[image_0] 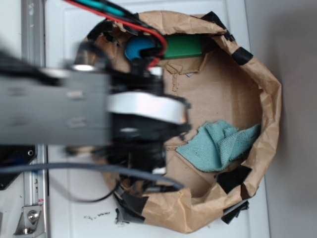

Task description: Grab the blue cloth.

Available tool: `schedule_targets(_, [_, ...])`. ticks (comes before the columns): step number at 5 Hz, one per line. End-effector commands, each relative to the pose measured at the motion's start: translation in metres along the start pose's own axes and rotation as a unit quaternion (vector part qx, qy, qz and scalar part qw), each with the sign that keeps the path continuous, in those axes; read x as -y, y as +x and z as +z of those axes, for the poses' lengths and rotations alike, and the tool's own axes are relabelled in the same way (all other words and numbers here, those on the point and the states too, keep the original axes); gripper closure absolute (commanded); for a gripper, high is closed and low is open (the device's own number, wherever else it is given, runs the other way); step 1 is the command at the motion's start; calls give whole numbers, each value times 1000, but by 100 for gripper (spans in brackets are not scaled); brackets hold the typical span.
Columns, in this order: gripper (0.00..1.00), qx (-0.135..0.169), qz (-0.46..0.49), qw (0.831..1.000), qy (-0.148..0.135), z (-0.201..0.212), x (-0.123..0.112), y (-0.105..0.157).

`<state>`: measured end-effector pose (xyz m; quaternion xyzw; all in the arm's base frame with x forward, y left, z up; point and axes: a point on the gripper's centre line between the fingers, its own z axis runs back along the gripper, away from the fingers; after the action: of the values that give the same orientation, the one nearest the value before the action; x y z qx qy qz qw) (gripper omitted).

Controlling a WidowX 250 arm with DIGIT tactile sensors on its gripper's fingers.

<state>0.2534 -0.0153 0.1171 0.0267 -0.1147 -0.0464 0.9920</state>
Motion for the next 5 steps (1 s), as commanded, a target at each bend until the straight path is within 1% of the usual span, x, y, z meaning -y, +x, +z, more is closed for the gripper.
schedule_targets(1, [0, 8, -16, 1000, -3, -39, -9, 55])
schedule_targets(2, [0, 13, -49, 999, -16, -55, 6, 59])
schedule_targets(3, [0, 26, -98, 994, -49, -63, 25, 62])
schedule_targets(4, [0, 35, -113, 991, -70, -75, 30, 69])
schedule_targets(5, [0, 43, -125, 989, -62, -91, 36, 81])
